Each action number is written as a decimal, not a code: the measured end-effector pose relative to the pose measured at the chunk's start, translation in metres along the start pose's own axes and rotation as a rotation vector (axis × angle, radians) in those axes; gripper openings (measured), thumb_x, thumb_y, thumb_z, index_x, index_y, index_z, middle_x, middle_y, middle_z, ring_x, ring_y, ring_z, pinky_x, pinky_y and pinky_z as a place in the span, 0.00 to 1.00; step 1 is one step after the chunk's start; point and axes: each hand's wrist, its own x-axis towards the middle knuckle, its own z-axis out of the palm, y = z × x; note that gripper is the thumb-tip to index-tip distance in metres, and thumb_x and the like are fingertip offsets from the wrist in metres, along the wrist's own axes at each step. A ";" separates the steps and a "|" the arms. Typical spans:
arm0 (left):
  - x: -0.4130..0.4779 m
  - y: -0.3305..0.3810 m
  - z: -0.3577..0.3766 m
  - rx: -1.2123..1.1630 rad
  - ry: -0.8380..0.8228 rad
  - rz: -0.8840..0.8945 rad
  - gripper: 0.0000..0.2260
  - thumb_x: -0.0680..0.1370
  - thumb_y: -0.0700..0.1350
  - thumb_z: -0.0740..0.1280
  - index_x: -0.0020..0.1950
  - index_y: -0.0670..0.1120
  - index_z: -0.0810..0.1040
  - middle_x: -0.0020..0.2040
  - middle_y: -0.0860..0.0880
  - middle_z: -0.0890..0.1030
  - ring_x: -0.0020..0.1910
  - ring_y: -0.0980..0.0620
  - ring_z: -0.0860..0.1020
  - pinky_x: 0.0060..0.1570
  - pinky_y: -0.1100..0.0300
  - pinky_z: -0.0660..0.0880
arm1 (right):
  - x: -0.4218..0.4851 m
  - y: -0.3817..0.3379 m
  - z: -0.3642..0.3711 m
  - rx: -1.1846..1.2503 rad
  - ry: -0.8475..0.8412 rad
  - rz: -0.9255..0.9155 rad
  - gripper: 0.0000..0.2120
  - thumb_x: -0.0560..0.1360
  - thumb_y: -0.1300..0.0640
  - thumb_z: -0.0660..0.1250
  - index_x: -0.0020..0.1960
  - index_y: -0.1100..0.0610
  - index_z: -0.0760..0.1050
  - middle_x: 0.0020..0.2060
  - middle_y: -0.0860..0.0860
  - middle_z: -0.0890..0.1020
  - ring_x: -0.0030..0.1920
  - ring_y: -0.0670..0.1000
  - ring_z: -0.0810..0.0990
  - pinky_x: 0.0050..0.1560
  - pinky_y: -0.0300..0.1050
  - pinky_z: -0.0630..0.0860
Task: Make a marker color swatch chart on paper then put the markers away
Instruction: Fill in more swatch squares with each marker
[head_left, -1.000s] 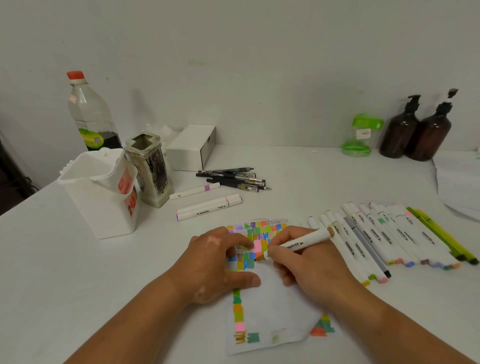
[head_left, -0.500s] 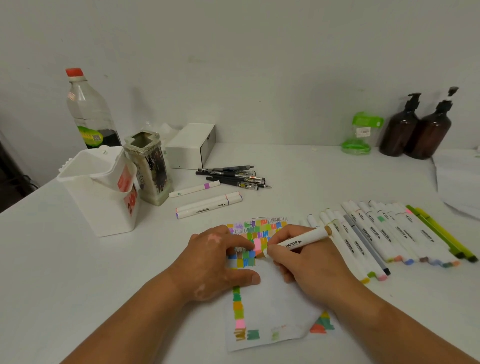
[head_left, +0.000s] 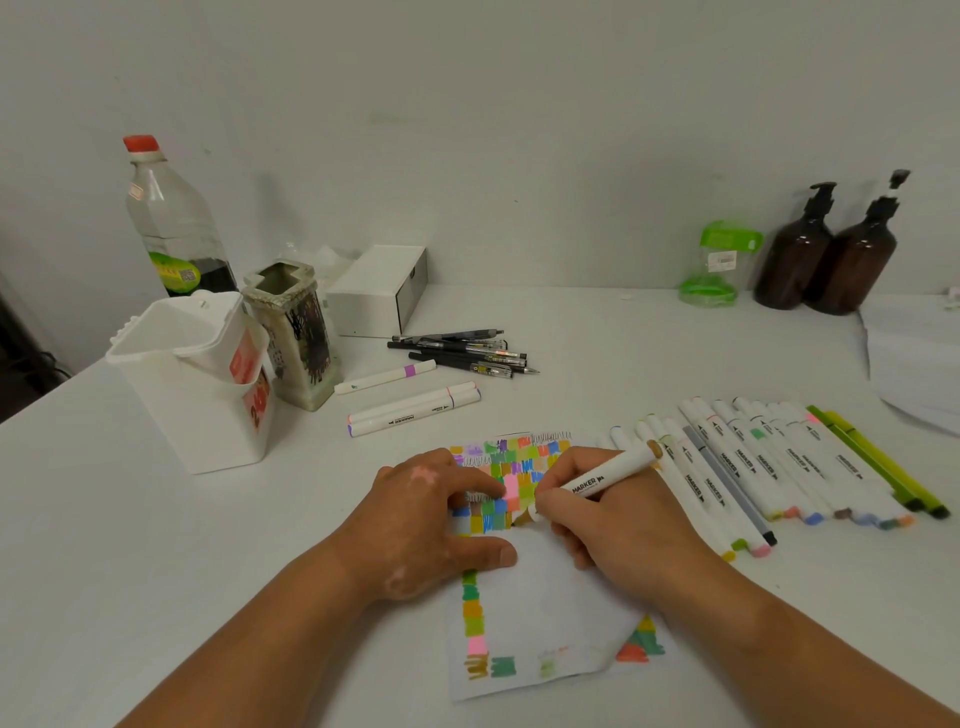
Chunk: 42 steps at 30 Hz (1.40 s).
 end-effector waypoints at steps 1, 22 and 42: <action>0.000 0.000 0.000 -0.002 -0.001 0.001 0.28 0.66 0.71 0.70 0.64 0.65 0.76 0.49 0.62 0.72 0.49 0.60 0.73 0.53 0.62 0.72 | 0.000 0.000 0.000 0.000 -0.005 0.003 0.07 0.74 0.58 0.71 0.39 0.47 0.81 0.28 0.49 0.82 0.25 0.46 0.79 0.28 0.38 0.75; -0.003 -0.001 -0.011 -0.343 0.127 -0.084 0.06 0.82 0.48 0.63 0.57 0.58 0.72 0.45 0.55 0.78 0.44 0.56 0.77 0.38 0.69 0.73 | 0.002 -0.004 -0.011 0.381 0.174 -0.090 0.07 0.71 0.59 0.74 0.36 0.52 0.80 0.26 0.53 0.78 0.25 0.49 0.75 0.25 0.40 0.73; -0.003 0.005 -0.014 -0.953 0.075 0.017 0.13 0.77 0.47 0.65 0.60 0.46 0.80 0.48 0.46 0.86 0.47 0.47 0.86 0.46 0.60 0.82 | 0.006 -0.005 -0.026 0.602 0.081 -0.110 0.03 0.69 0.58 0.71 0.36 0.53 0.81 0.29 0.56 0.80 0.28 0.52 0.77 0.28 0.43 0.75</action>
